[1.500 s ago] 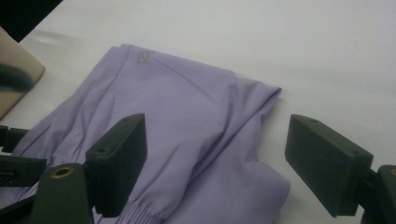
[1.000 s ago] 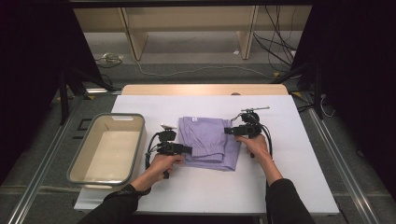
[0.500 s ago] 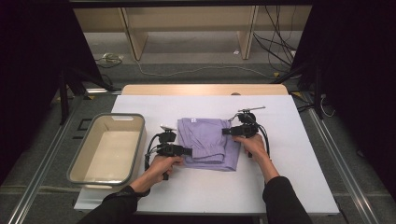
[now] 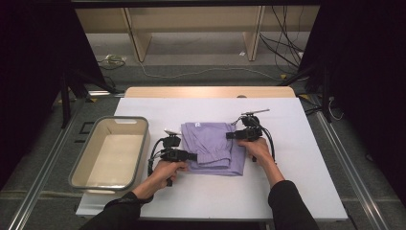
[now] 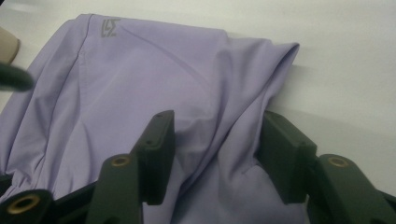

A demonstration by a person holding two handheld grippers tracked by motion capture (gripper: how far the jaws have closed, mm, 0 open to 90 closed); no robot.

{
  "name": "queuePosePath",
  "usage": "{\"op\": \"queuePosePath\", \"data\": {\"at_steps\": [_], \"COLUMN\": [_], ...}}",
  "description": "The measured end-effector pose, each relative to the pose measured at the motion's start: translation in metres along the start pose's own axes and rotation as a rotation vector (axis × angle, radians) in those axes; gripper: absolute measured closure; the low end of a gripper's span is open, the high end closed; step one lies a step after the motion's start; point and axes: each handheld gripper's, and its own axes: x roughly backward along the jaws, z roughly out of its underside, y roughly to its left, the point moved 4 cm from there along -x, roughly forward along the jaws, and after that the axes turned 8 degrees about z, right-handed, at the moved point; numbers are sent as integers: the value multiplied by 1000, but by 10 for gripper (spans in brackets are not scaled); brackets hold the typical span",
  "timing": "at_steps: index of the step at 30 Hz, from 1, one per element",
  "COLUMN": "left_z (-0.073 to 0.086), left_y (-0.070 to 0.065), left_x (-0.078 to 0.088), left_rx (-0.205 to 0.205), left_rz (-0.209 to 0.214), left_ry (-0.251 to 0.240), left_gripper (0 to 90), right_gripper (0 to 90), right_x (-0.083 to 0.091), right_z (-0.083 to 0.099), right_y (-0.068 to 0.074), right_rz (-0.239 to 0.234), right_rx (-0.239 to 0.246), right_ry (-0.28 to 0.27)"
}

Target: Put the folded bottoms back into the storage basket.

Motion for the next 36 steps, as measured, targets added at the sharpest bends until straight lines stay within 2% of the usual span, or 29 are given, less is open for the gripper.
{"op": "queuePosePath", "data": {"at_steps": [5, 6, 7, 8, 12, 14, 19, 29, 36], "left_z": [1, 2, 2, 3, 5, 7, 10, 11, 11], "left_y": [-1, -1, -1, -1, -2, -3, -4, -14, -20], "left_x": [1, 1, 1, 2, 4, 6, 15, 38, 53], "left_rx": [0, -3, -3, -1, -9, -13, -12, -20, -38], "left_rz": [6, 7, 7, 9, 14, 20, 41, 91, 106], "left_ry": [-1, 2, 2, 1, 4, 7, 3, -26, -48], "left_gripper": [789, 791, 792, 794, 799, 802, 804, 806, 805], "right_gripper": [628, 700, 700, 777, 844, 860, 866, 869, 870], "right_x": [0, -1, -1, -1, 0, 5, 14, 35, 49], "right_z": [1, 3, 3, 3, 3, 1, -2, -9, -12], "right_y": [3, 4, 4, 6, 11, 18, 26, 36, 45], "right_rz": [-16, -24, -24, -42, -43, -60, -75, -121, -144], "right_rx": [-13, -11, -11, -15, -7, 16, 33, 38, 46], "right_ry": [23, 35, 35, 46, 49, 36, 16, -36, -68]}}
